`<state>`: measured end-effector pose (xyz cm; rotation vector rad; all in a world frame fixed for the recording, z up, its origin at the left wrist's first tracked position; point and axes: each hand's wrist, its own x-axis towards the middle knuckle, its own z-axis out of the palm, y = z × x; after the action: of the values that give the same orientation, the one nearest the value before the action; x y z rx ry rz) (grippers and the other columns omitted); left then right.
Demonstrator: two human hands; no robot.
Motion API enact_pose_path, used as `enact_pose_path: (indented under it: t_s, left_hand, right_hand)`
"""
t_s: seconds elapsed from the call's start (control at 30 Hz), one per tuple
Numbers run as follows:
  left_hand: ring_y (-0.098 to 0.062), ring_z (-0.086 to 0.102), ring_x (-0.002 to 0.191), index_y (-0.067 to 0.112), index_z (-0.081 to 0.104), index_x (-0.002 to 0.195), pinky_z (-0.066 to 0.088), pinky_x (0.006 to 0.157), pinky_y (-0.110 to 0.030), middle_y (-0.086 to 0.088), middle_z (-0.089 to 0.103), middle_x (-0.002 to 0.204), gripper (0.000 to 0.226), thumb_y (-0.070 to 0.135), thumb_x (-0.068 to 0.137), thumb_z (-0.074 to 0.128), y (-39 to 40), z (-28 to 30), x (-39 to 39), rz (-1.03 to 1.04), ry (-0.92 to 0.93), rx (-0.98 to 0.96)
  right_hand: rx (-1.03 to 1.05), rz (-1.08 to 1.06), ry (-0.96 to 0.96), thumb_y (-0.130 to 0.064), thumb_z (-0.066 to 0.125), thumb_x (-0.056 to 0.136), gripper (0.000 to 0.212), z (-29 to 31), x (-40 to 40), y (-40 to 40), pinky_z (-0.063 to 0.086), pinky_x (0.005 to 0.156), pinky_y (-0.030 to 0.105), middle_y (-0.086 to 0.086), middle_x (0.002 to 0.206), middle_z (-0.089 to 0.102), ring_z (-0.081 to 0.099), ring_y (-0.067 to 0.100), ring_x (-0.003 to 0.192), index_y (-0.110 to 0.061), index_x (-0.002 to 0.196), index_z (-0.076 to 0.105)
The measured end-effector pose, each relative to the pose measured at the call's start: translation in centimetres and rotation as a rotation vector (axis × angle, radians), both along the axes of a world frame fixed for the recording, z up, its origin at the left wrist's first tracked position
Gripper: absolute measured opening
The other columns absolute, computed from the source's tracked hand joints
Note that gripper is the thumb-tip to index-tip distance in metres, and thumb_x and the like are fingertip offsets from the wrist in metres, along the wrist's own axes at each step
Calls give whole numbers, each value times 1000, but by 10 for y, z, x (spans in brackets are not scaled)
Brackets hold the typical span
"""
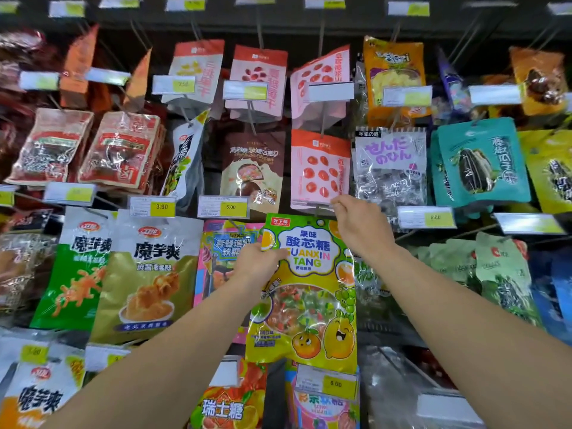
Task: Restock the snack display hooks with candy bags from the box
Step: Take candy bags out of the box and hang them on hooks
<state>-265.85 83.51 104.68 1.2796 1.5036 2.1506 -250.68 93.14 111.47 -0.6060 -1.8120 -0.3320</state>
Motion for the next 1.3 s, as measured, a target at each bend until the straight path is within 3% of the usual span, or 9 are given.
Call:
enact_pose_path:
  t_s: [0.13,0.3,0.43,0.57,0.7,0.87,1.03,1.17,1.3]
  left_hand:
    - [-31,55,107,6,34,149,46,88,-45,-13,57,125,76,28,86,72,5,5,6,26,10,-12]
    - [-19,45,74,12,50,94,40,75,-39,1,43,80,25,27,90,69,11,2,-4,39,-29,-73]
    - [-21,53,91,10,38,144,36,80,-36,-8,58,111,66,30,90,69,12,0,-3,-17,-38,-58]
    - [-16,49,78,9,49,128,37,77,-35,-5,53,95,44,27,92,67,18,5,6,-41,-31,-84]
    - [-13,43,62,20,33,68,35,58,-30,0,43,73,41,23,90,68,20,4,9,-48,-77,-99]
    - [-28,52,73,9,53,96,40,68,-36,-12,51,75,32,27,80,74,15,1,7,19,-36,-157]
    - [-34,55,112,8,41,143,42,89,-40,-13,58,126,74,34,82,74,15,4,4,65,-37,-113]
    - [-27,58,79,10,51,88,44,75,-37,-13,59,90,27,27,85,72,12,8,7,-4,-24,-151]
    - [-18,56,63,11,52,88,43,62,-27,-5,60,74,21,22,89,70,12,0,13,-20,-14,-158]
  right_hand:
    - [-13,17,14,-31,37,105,33,0,-1,-1,40,70,35,10,110,70,62,34,100,-19,119,64]
    - [-30,49,34,-31,38,105,32,1,-1,-1,44,73,36,10,108,70,62,33,97,-18,116,65]
    - [-27,64,57,-30,38,105,32,1,-4,-2,44,71,36,11,105,71,61,33,92,-17,113,66]
    - [-34,90,61,-31,38,105,33,1,-3,-2,49,75,38,11,105,71,60,32,90,-17,113,67]
    - [-37,85,52,-31,39,104,32,2,-4,-1,51,81,41,12,109,71,62,35,97,-19,114,67]
    - [-21,86,55,-28,40,104,32,-1,-2,-2,46,79,38,10,110,71,60,35,100,-18,115,68]
    - [-12,74,48,-29,42,104,31,0,-2,-3,48,82,39,10,113,71,62,35,102,-17,116,68]
    - [-11,83,52,-30,42,104,31,-1,-2,-3,50,80,39,10,112,71,62,34,100,-18,115,68]
    - [-43,95,64,-30,40,103,32,2,-3,1,50,83,41,11,111,71,61,36,99,-20,113,69]
